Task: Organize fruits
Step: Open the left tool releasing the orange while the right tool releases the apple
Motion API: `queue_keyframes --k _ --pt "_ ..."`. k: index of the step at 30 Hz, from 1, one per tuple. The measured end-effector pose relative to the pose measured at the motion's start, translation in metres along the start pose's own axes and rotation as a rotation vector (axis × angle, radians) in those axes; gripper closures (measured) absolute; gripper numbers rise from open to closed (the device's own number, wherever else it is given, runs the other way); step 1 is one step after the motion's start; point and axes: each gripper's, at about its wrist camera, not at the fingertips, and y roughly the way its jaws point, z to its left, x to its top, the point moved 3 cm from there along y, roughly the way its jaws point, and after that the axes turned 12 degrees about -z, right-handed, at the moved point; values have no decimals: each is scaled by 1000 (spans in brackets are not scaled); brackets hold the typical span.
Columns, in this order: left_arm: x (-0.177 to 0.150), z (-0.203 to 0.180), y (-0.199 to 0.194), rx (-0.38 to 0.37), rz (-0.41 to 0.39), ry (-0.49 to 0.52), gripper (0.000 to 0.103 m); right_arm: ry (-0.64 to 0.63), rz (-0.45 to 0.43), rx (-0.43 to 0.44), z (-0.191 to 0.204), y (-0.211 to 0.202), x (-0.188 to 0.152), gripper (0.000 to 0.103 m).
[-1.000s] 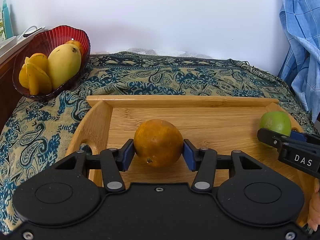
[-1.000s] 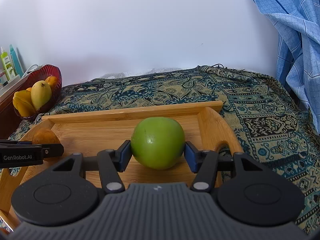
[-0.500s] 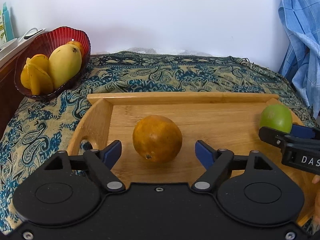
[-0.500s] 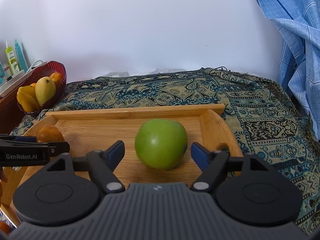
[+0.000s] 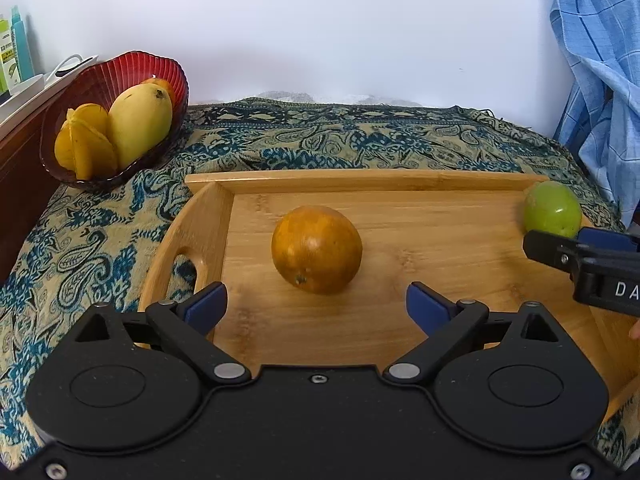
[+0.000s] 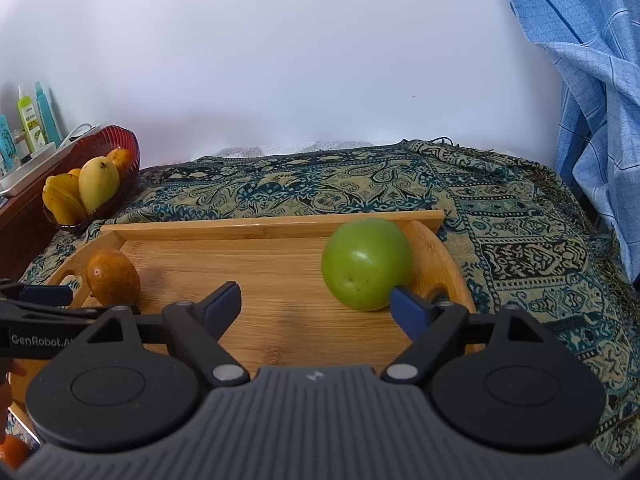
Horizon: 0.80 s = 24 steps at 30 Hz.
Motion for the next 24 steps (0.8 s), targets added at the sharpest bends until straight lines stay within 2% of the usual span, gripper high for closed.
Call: queue_keyframes --k 6,17,24 --pt "-3 -1 -14 1 -8 10 5 -38 -15 -8 6 -15 2 12" --pt "-16 -2 -53 -14 -25 0 4 -2 -56 -15 8 -51 -2 10" --pt "-31 -1 -87 -22 -48 -18 3 -45 -105 17 28 -83 -9 8"
